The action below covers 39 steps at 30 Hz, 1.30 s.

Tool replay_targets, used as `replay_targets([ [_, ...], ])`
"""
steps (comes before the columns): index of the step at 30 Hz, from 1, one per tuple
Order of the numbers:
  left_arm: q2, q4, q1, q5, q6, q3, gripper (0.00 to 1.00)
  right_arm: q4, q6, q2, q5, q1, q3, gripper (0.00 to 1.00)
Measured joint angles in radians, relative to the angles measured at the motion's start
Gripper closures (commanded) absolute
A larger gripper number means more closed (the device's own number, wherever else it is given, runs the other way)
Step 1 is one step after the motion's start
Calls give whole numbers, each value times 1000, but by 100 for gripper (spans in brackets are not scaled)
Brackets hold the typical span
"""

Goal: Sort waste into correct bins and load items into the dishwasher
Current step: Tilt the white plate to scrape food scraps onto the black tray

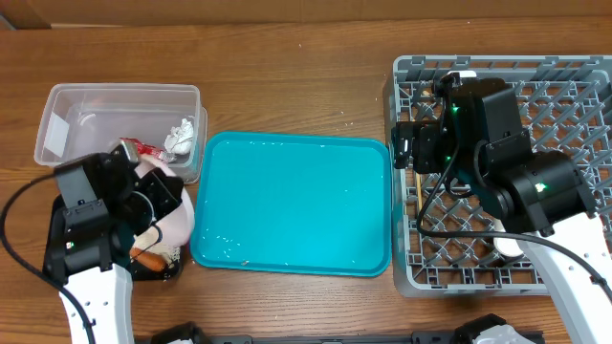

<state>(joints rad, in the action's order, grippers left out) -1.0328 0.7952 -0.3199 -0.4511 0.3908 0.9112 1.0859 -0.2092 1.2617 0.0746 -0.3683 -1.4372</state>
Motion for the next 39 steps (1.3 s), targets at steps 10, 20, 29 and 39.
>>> replay_targets([
  [10,-3,114,-22,-31,6,-2,96,0,0,0,0,0,0,0],
  [20,-4,85,-66,-87,-21,10,96,-1,0,0,0,0,0,0],
  [29,-4,42,-88,-198,-24,11,96,-1,0,0,0,0,0,0],
  [39,3,61,-101,-271,-46,16,96,0,0,0,0,0,0,0],
])
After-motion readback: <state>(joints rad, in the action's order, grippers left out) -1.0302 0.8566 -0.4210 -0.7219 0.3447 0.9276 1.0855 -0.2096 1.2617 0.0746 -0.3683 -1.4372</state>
